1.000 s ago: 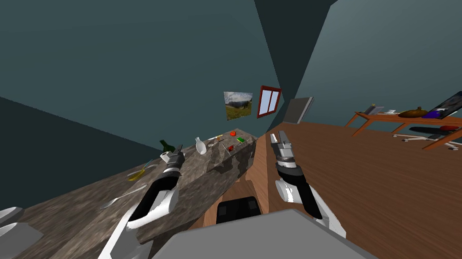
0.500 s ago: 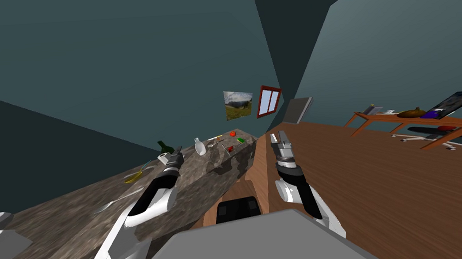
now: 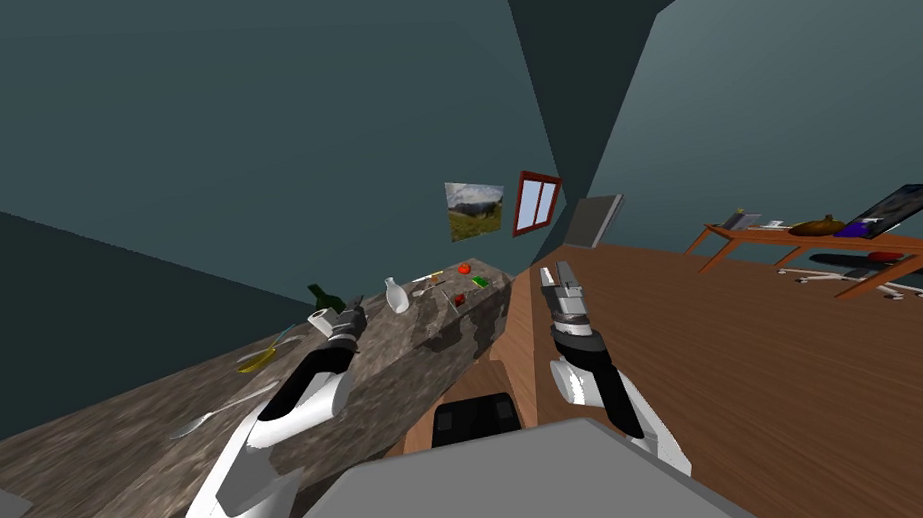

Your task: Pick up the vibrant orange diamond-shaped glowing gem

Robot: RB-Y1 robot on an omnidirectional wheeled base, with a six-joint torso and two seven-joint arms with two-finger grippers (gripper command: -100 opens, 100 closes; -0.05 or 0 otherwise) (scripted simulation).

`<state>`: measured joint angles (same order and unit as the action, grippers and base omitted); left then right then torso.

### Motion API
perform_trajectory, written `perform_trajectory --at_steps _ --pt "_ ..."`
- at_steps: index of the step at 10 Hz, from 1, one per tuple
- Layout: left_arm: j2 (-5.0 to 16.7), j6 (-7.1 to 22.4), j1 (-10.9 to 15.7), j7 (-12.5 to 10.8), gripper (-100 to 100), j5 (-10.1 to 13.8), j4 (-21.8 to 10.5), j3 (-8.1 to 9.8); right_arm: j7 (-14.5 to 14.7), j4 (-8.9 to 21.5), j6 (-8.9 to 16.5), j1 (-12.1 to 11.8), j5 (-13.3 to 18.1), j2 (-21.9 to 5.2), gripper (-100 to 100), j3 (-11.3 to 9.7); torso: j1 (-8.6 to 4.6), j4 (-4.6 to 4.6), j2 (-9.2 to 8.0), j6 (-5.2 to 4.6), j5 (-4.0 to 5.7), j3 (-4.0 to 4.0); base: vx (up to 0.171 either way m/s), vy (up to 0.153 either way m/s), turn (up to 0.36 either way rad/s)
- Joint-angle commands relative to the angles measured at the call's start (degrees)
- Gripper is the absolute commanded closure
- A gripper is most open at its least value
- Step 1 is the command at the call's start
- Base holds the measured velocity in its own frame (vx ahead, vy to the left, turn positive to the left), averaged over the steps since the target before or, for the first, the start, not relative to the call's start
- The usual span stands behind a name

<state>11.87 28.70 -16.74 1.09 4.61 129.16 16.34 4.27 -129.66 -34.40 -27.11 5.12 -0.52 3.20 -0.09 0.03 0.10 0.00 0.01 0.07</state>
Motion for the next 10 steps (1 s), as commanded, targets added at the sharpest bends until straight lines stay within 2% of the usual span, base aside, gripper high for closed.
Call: perform_trajectory --at_steps 1,5,6,8,9,10 --pt "0.63 2.86 1.06 -0.82 -100 0.77 -0.5 0.89 0.0 0.0 0.0 0.0 0.0 0.0 0 0.0 0.0 0.0 0.0 0.0 0.0 0.0 0.049 -0.032 -0.022" --pt "1.09 8.73 1.8 -1.54 -100 1.45 -0.9 1.53 0.0 0.0 0.0 0.0 0.0 0.0 0 0.0 -0.04 0.0 0.02 -0.01 0.01 0.01 0.033 -0.029 -0.014" --pt "1.09 9.3 1.8 -1.54 -100 1.45 -0.9 1.53 0.0 0.0 0.0 0.0 0.0 0.0 0 0.0 -0.04 0.01 0.04 0.0 0.01 0.03 0.015 -0.023 0.007" --pt "1.59 12.98 2.52 -2.28 -100 2.18 -1.37 2.13 0.0 0.0 0.0 0.0 0.0 0.0 0 0.0 -0.12 0.0 0.01 -0.01 0.02 0.0 0.034 -0.055 -0.026" --pt "1.59 13.36 2.52 -2.28 -100 2.18 -1.37 2.13 0.0 0.0 0.0 0.0 0.0 0.0 0 0.0 -0.12 0.0 0.01 0.0 0.03 0.01 0.014 -0.023 0.006" --pt "2.13 15.51 3.23 -3.06 -100 2.96 -1.9 2.69 0.0 0.0 0.0 0.0 0.0 0.0 0 0.0 -0.03 -0.01 -0.04 0.0 0.01 -0.02 0.036 -0.051 -0.039"
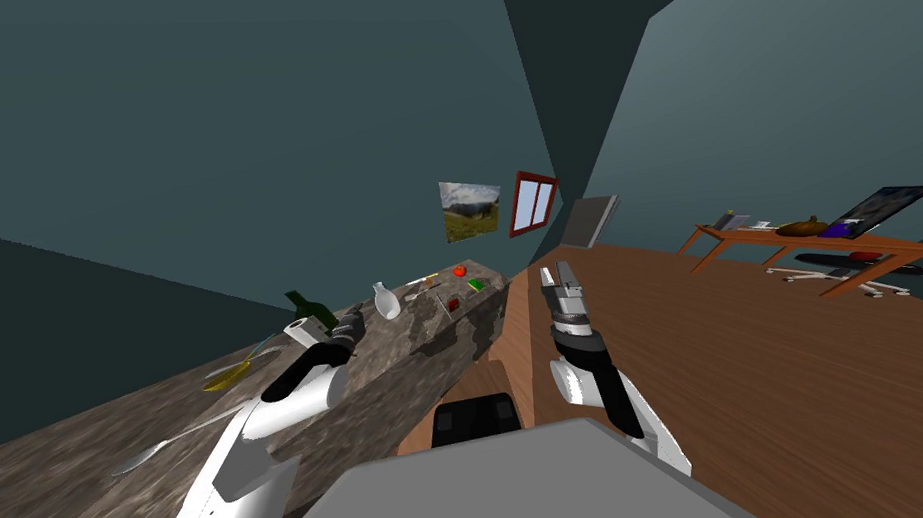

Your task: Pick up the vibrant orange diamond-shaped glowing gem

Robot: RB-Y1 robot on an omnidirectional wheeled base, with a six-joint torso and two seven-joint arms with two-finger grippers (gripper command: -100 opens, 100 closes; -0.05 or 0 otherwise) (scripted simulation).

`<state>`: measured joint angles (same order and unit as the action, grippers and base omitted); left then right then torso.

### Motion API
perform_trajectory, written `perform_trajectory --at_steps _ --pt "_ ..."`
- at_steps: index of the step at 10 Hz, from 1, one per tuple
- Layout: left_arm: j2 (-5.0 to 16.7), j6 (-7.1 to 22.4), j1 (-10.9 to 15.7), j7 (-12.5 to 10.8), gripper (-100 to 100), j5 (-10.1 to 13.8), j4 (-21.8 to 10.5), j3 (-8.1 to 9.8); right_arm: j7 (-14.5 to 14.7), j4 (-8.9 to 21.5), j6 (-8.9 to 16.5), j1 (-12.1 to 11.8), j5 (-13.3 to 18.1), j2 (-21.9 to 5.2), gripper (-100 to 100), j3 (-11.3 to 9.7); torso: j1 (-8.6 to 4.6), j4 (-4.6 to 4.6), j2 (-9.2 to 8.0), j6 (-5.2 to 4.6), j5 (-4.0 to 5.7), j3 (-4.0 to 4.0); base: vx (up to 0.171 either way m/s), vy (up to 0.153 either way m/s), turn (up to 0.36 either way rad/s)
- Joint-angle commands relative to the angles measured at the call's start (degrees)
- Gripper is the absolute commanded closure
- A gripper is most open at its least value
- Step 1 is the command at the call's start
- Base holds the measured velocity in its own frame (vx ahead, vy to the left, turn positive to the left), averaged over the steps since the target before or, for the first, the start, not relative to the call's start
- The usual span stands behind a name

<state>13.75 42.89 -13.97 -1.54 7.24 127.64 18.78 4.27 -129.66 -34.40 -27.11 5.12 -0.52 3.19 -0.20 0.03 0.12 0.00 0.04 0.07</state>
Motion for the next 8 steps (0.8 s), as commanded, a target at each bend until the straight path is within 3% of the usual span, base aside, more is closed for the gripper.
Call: perform_trajectory --at_steps 1,8 --pt "0.25 2.86 0.46 -0.43 -100 0.32 -0.38 0.25 0.0 0.0 0.0 0.0 0.0 0.0 0 0.0 0.0 0.0 0.0 0.0 0.0 0.0 0.042 -0.06 -0.018" --pt "1.42 11.61 1.82 -2.08 -100 2.03 -1.59 1.23 0.0 0.0 0.0 0.0 0.0 0.0 0 0.0 -0.07 0.02 0.05 0.01 0.02 0.04 0.035 -0.05 -0.017"
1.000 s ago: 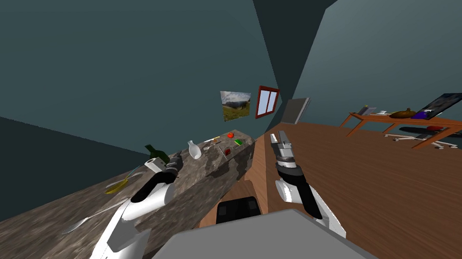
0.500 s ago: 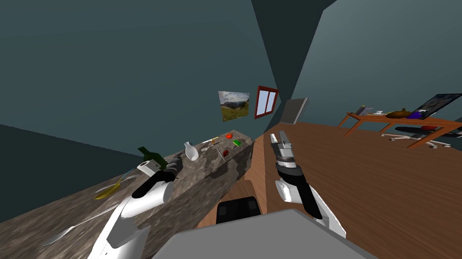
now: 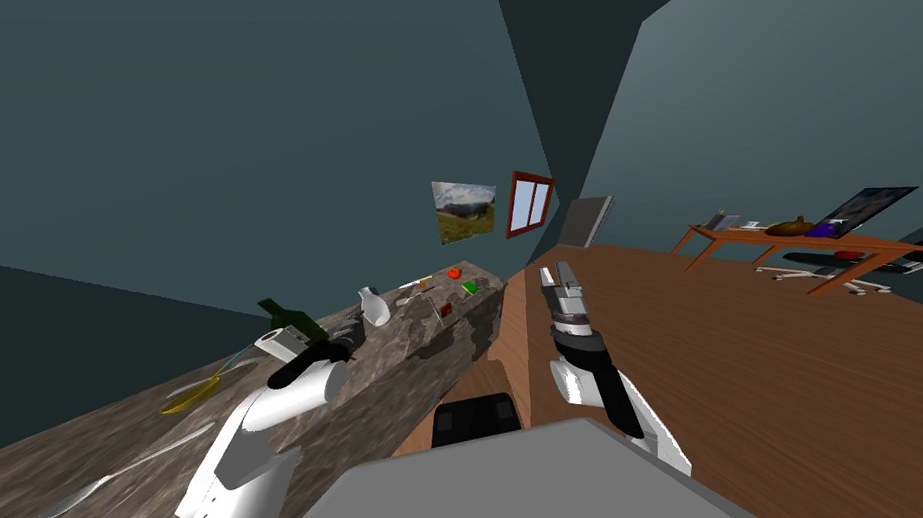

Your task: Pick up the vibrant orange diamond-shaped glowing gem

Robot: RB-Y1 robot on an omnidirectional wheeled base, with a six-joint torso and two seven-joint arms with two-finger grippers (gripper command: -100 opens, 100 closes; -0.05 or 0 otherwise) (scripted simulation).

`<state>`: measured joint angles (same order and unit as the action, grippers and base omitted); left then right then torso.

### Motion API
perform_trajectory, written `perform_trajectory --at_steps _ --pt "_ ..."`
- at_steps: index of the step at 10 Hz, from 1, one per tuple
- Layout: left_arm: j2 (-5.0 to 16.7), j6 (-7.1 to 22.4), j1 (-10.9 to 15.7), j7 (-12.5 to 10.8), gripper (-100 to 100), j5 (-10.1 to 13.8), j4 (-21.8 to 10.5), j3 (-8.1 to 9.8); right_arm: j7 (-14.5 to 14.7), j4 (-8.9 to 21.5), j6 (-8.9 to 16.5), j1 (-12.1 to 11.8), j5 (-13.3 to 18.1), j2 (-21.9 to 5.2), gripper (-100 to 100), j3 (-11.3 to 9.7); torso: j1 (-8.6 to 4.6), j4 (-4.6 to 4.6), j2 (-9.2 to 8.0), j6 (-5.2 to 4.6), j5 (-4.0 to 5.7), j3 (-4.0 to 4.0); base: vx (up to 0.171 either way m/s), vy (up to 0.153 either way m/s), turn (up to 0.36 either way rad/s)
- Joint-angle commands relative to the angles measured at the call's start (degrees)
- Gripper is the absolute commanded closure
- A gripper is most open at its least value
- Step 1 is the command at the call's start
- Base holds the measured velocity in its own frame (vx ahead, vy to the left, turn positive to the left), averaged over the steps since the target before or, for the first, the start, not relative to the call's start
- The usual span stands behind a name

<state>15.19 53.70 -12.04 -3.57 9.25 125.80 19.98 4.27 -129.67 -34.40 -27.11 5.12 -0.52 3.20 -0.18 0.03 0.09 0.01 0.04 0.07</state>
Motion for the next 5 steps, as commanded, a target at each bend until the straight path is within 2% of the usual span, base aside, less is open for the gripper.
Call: perform_trajectory --at_steps 1,3,5 --pt "0.6 2.86 0.56 -0.9 -100 0.94 -0.4 0.44 0.0 0.0 0.0 0.0 0.0 0.0 0 0.0 0.0 0.0 0.0 0.0 0.0 0.0 0.036 -0.072 -0.053" --pt "0.6 4.98 0.56 -0.9 -100 0.94 -0.4 0.44 0.0 0.0 0.0 0.0 0.0 0.0 0 0.0 -0.15 0.01 0.05 -0.01 0.03 0.02 0.035 -0.067 -0.011" --pt "1.26 8.59 1.2 -1.78 -100 1.88 -1.08 0.82 0.0 0.0 0.0 0.0 0.0 0.0 0 0.0 -0.13 0.01 0.09 -0.02 0.02 0.04 0.059 -0.086 -0.041"
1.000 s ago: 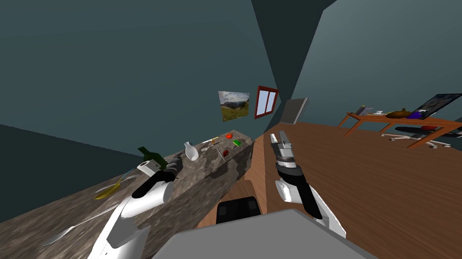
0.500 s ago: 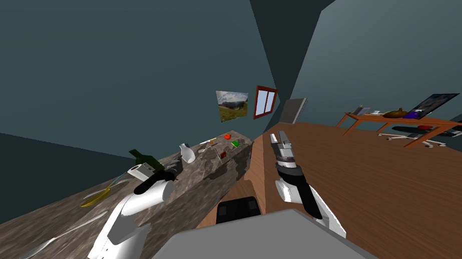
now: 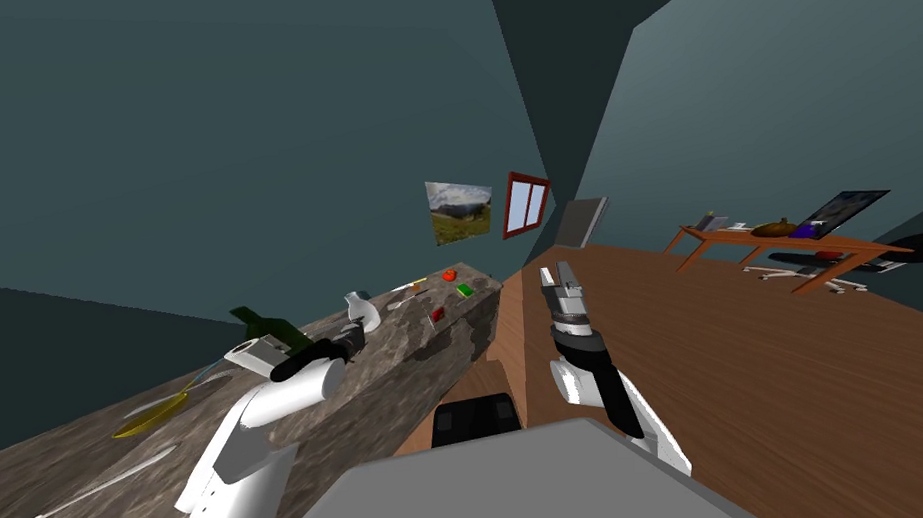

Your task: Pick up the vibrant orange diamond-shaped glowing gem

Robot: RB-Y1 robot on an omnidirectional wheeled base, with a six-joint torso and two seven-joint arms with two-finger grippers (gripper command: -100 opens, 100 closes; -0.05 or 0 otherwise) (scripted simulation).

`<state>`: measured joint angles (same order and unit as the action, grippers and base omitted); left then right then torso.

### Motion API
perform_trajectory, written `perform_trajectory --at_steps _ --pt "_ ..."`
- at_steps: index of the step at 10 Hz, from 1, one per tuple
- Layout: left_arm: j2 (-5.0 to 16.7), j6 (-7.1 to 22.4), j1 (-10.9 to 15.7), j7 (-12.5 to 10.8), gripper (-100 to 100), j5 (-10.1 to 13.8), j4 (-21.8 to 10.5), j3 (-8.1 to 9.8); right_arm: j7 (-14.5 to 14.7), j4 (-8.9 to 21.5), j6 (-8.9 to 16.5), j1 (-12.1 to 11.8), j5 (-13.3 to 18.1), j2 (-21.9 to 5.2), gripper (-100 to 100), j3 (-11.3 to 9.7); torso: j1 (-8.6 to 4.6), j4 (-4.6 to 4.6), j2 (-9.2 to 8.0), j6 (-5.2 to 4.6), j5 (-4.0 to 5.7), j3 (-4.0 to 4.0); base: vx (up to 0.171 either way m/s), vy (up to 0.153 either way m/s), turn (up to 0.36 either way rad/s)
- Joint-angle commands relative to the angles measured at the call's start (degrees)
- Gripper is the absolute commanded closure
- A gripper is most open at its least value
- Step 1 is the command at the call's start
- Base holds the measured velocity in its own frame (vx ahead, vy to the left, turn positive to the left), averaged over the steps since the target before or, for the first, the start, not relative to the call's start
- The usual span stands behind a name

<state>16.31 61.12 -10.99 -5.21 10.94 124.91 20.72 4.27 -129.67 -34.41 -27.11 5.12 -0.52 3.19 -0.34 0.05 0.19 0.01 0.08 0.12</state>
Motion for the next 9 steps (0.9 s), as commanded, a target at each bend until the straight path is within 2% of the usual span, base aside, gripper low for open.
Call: perform_trajectory --at_steps 1,2,4,5,6,7,8,9 --pt "0.15 1.72 0.15 -0.14 -100 0.19 -0.19 0.09 0.0 0.0 0.0 0.0 0.0 0.0 0 0.0 0.0 0.0 0.0 0.0 0.0 0.0 0.021 -0.044 0.006" --pt "0.84 3.88 0.78 -1.03 -100 1.15 -0.87 0.43 0.0 0.0 0.0 0.0 0.0 0.0 0 0.0 0.13 -0.02 -0.1 0.01 -0.03 -0.05 0.052 -0.092 -0.06" --pt "0.84 5.86 0.78 -1.03 -100 1.15 -0.87 0.43 0.0 0.0 0.0 0.0 0.0 0.0 0 0.0 0.0 0.0 -0.01 0.0 0.0 0.0 0.039 -0.064 -0.013" --pt "1.54 8.02 1.39 -1.92 -100 2.13 -1.54 0.74 0.0 0.0 0.0 0.0 0.0 0.0 0 0.0 0.15 -0.02 -0.1 0.01 -0.03 -0.05 0.042 -0.076 -0.061" --pt "1.54 9.4 1.39 -1.92 -100 2.13 -1.54 0.74 0.0 0.0 0.0 0.0 0.0 0.0 0 0.0 0.05 -0.02 -0.06 -0.01 -0.02 -0.04 0.05 -0.095 -0.034" --pt "1.54 9.94 1.39 -1.92 -100 2.13 -1.54 0.74 0.0 0.0 0.0 0.0 0.0 0.0 0 0.0 -0.01 -0.01 -0.04 0.0 0.0 -0.02 0.031 -0.051 0.008" --pt "2.25 12.25 1.98 -2.81 -100 3.1 -2.19 1.02 0.0 0.0 0.0 0.0 0.0 0.0 0 0.0 0.11 -0.02 -0.09 0.01 -0.02 -0.05 0.068 -0.076 -0.074" --pt "2.25 13.93 1.98 -2.81 -100 3.1 -2.19 1.02 0.0 0.0 0.0 0.0 0.0 0.0 0 0.0 0.04 0.0 0.02 -0.01 -0.01 0.0 0.065 -0.095 -0.032"
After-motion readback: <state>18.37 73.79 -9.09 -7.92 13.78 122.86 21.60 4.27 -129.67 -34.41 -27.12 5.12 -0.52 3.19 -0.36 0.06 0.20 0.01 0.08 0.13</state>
